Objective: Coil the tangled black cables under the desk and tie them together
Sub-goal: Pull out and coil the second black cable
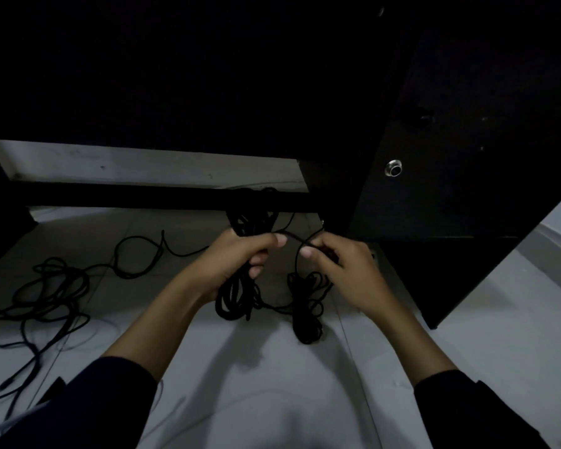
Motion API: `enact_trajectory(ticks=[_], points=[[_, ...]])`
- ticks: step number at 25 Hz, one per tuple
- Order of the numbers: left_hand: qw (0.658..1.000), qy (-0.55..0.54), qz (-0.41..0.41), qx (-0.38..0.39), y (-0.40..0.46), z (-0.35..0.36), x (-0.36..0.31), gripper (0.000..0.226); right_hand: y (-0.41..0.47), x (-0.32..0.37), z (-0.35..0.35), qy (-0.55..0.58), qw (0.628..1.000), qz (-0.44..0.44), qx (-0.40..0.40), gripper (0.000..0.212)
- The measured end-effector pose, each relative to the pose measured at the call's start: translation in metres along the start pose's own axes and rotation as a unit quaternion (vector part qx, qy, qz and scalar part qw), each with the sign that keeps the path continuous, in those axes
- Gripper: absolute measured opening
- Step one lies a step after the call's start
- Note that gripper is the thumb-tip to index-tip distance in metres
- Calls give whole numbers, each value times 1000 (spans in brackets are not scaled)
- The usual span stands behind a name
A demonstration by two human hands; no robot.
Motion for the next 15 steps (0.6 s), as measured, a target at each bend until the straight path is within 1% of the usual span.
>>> enact_trajectory(ticks=[1, 3, 5, 7, 9, 10, 13, 15], points=[[999, -31, 7, -19, 1, -2, 0, 29, -2, -4, 1, 32, 999, 36, 6, 12], [998, -47, 19, -38, 4, -6, 2, 32, -4, -7, 7, 156, 980, 122, 23, 12], [998, -21, 33, -50, 4, -7, 4, 34, -4, 1, 14, 283, 941, 186, 18, 16], [997, 32, 48, -57, 3, -5, 8, 36, 2, 14, 14, 349, 914, 205, -17, 16], [994, 75, 62, -50, 1, -1, 12, 33, 8, 23, 11, 386, 896, 212, -49, 16], [994, 79, 66, -43, 0, 0, 13, 30, 11, 25, 10, 393, 892, 215, -60, 15], [995, 72, 68, -19, 1, 4, 15, 21, 17, 30, 13, 364, 901, 222, -77, 9], [995, 72, 66, -5, 3, 7, 15, 19, 22, 33, 16, 342, 910, 215, -96, 13]])
Point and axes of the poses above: each hand's wrist, its own y-axis towards the middle knuckle, its own z-axis out of the palm, x = y × z, the point moved 2 cm from there along y, towards the middle knuckle, and after that the axes turned 5 degrees about -x, right-handed, at the moved point
